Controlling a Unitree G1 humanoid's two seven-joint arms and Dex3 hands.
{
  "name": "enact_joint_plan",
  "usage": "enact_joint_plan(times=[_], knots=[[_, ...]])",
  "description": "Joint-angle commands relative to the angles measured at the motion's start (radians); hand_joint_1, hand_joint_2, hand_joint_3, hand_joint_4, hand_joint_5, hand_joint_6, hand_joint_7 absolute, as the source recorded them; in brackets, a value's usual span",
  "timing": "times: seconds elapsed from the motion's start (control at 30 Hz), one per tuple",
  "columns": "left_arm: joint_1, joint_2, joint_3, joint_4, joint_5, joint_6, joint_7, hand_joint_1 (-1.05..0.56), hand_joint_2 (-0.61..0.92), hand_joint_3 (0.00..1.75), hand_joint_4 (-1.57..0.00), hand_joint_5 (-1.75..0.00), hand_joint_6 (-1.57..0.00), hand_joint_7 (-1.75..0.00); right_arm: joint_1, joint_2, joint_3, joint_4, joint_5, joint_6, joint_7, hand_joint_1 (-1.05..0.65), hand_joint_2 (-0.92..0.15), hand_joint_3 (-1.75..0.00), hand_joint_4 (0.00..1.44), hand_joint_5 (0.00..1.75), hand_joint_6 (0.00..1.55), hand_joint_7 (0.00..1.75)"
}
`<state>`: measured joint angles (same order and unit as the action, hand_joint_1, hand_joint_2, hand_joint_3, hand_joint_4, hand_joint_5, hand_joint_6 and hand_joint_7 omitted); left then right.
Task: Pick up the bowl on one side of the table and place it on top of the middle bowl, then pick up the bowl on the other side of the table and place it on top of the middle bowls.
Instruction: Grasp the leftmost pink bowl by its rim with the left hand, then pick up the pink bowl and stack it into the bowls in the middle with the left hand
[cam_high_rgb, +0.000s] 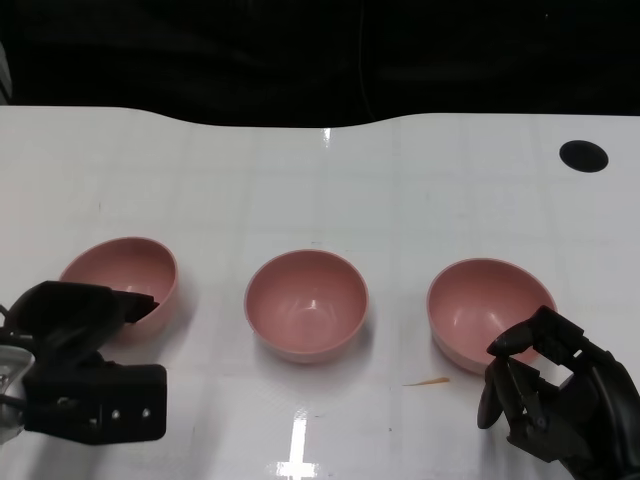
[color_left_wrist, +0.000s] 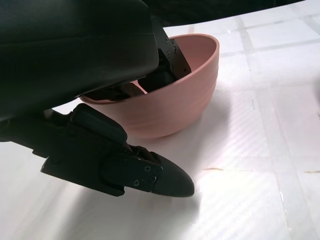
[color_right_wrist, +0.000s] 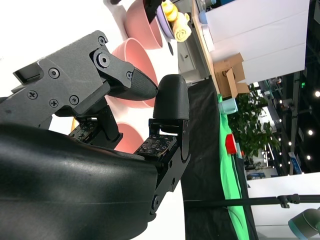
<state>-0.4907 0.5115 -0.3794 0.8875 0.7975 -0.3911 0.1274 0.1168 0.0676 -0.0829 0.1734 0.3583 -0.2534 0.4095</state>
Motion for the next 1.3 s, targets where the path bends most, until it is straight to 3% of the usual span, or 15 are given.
enact_joint_plan(times=[0.03,0.1,0.2,0.27,0.3,0.37,0.4,0.47,0.7,0.83,0.93,1.1,1.2,1.27,1.3], knots=[[-0.017,-0.013,-0.010,0.057,-0.028,0.008,0.010,-0.53,0.92,0.18,-0.60,-0.03,-0.69,-0.02,0.006,-0.005,-0.004,-0.014,0.003,0.005,-0.007,-0.09,-0.62,-0.94,0.87,1.67,0.80,1.40],[-0.027,-0.028,-0.008,0.087,-0.049,0.014,0.018,-0.37,0.92,0.20,-0.66,-0.05,-0.75,-0.04,0.004,-0.006,-0.005,-0.012,0.004,0.003,-0.005,-0.09,-0.63,-0.93,0.87,1.67,0.80,1.39],[-0.038,-0.039,-0.007,0.126,-0.076,0.000,0.038,-0.12,0.92,0.19,-0.90,-0.12,-0.95,-0.11,0.006,-0.002,-0.004,-0.015,0.000,0.003,-0.013,-0.09,-0.63,-0.93,0.87,1.68,0.80,1.39],[-0.037,-0.040,0.002,0.137,-0.105,-0.031,0.052,-0.05,0.92,0.20,-1.03,-0.18,-1.05,-0.15,0.006,0.000,-0.003,-0.015,-0.001,0.002,-0.017,-0.09,-0.62,-0.94,0.88,1.68,0.80,1.40],[-0.033,-0.039,0.011,0.139,-0.125,-0.050,0.059,-0.01,0.92,0.26,-0.94,-0.74,-1.05,-0.46,0.005,0.001,-0.002,-0.013,-0.001,0.001,-0.017,-0.09,-0.62,-0.95,0.88,1.68,0.80,1.40],[-0.020,-0.034,0.026,0.123,-0.155,-0.087,0.090,0.02,0.91,0.35,-0.73,-1.51,-0.75,-1.33,0.005,0.001,0.000,-0.012,0.000,0.003,-0.017,-0.08,-0.62,-0.96,0.88,1.69,0.80,1.41],[-0.014,-0.029,0.030,0.110,-0.163,-0.100,0.103,0.04,0.91,0.38,-0.70,-1.63,-0.68,-1.52,0.006,-0.001,0.001,-0.013,0.001,0.005,-0.016,-0.08,-0.62,-0.96,0.88,1.69,0.79,1.41],[0.001,-0.015,0.042,0.067,-0.184,-0.131,0.106,0.03,0.90,0.42,-0.67,-1.72,-0.59,-1.70,0.008,-0.003,0.002,-0.015,0.002,0.009,-0.013,-0.08,-0.62,-0.97,0.88,1.68,0.79,1.41],[0.024,0.005,0.053,-0.002,-0.198,-0.148,0.093,0.04,0.87,0.46,-0.66,-1.75,-0.57,-1.75,0.010,-0.003,0.003,-0.019,0.004,0.015,-0.015,-0.08,-0.61,-0.98,0.89,1.66,0.79,1.41],[0.064,0.099,0.123,-0.364,-0.266,-0.102,-0.101,0.03,0.83,0.48,-0.64,-1.75,-0.62,-1.63,0.008,-0.002,0.002,-0.014,-0.001,0.015,-0.020,-0.08,-0.61,-0.98,0.89,1.66,0.80,1.40],[0.092,0.112,0.148,-0.510,-0.275,-0.074,-0.166,0.02,0.81,0.50,-0.65,-1.72,-0.71,-1.48,0.005,-0.002,0.003,-0.005,-0.011,0.003,-0.023,-0.09,-0.60,-1.00,0.89,1.66,0.80,1.40],[0.130,0.116,0.163,-0.702,-0.241,-0.017,-0.213,0.01,0.74,0.50,-0.70,-1.68,-0.76,-1.44,0.004,-0.001,0.002,0.000,-0.008,0.001,-0.013,-0.09,-0.59,-1.01,0.87,1.68,0.79,1.41],[0.141,0.116,0.168,-0.778,-0.234,0.014,-0.252,0.00,0.75,0.46,-0.75,-1.57,-0.84,-1.26,0.006,0.001,0.002,-0.004,-0.006,0.010,-0.017,-0.09,-0.60,-0.98,0.88,1.68,0.81,1.40],[0.134,0.124,0.156,-0.843,-0.211,0.024,-0.292,0.00,0.75,0.45,-0.75,-1.56,-0.85,-1.24,0.007,0.001,0.003,-0.004,-0.007,0.011,-0.017,-0.09,-0.60,-0.98,0.88,1.68,0.81,1.39],[0.127,0.131,0.147,-0.887,-0.193,0.028,-0.320,-0.04,0.78,0.32,-0.67,-1.66,-0.72,-1.41,0.007,0.001,0.003,-0.004,-0.007,0.012,-0.017,-0.09,-0.60,-0.98,0.88,1.67,0.81,1.39]])
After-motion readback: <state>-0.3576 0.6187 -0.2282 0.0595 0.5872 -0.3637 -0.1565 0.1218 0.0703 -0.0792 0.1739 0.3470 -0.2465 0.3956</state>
